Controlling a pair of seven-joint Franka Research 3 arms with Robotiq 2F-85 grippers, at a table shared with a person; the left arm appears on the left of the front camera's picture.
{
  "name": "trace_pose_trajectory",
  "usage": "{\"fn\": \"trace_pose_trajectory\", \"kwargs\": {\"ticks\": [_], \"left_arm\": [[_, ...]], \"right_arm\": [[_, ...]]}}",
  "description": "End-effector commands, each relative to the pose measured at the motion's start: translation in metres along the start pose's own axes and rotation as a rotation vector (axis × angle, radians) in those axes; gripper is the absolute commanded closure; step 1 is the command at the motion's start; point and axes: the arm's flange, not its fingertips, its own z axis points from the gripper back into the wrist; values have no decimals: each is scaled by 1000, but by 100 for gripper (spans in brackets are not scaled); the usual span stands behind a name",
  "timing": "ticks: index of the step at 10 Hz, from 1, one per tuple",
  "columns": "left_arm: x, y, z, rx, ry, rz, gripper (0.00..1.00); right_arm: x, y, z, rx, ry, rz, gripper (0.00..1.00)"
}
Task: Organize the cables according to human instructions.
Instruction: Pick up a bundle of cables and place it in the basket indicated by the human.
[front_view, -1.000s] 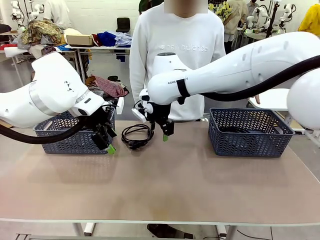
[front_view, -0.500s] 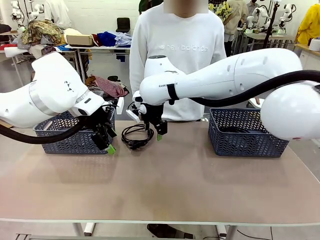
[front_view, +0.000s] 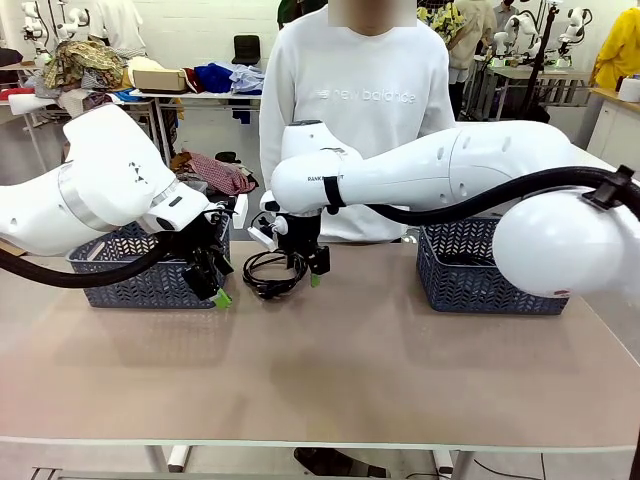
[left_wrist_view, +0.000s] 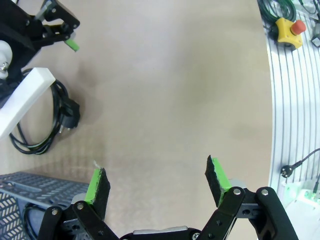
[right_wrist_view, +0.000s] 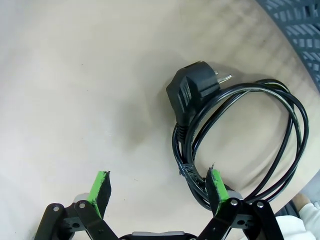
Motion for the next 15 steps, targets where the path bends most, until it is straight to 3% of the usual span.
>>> {"fn": "trace_pose_trajectory", "kwargs": {"ticks": [1,13,15], "left_arm": [[-1,0,1,0,1,1,0],[-1,0,1,0,1,1,0],[-1,0,1,0,1,1,0]], "right_arm": [[-3,-27,5,24,39,24,0],[-6,-40,-19,106,34,-44,0],[-6,-40,-19,117,27,-47,20]]}}
